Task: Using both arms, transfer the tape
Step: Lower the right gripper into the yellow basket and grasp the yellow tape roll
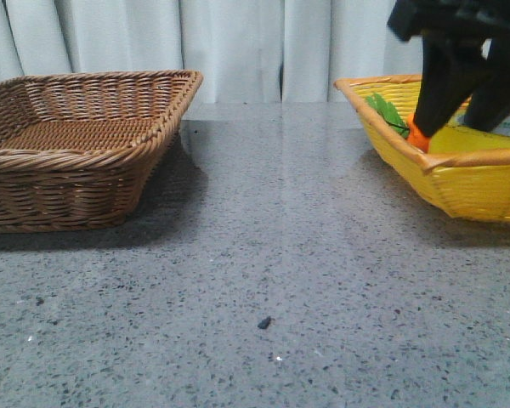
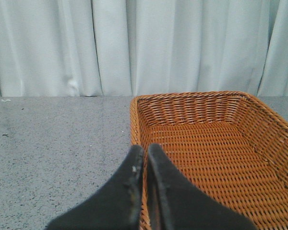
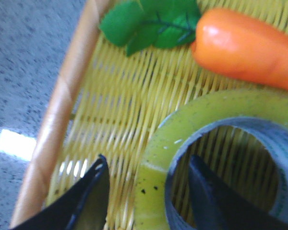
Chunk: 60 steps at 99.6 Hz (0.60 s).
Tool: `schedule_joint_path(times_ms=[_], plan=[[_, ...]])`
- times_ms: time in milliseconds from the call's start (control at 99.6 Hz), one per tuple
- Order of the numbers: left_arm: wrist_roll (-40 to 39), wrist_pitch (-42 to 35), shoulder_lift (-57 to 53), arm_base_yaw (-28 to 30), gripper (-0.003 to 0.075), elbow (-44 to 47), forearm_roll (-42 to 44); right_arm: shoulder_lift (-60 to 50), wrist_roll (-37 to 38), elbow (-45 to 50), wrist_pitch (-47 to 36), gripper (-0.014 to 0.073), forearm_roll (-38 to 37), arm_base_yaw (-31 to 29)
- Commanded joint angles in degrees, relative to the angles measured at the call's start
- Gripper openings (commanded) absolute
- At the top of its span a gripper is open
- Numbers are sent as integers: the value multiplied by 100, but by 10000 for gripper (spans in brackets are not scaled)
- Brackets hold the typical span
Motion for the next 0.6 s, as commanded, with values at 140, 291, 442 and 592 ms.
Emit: schedule_joint_path(times_ms=[140, 291, 442, 592], plan=[[-53, -487, 90, -37, -21, -212, 2, 168, -71, -199, -66, 311, -72, -6], [-53, -487, 90, -37, -21, -212, 2, 218, -71, -199, -78, 231, -72, -6], [-53, -487, 90, -37, -21, -212, 2, 218, -71, -199, -78, -2, -72, -6], [-53, -487, 90, -37, -21, -212, 2, 218, -71, -199, -78, -72, -72, -6]])
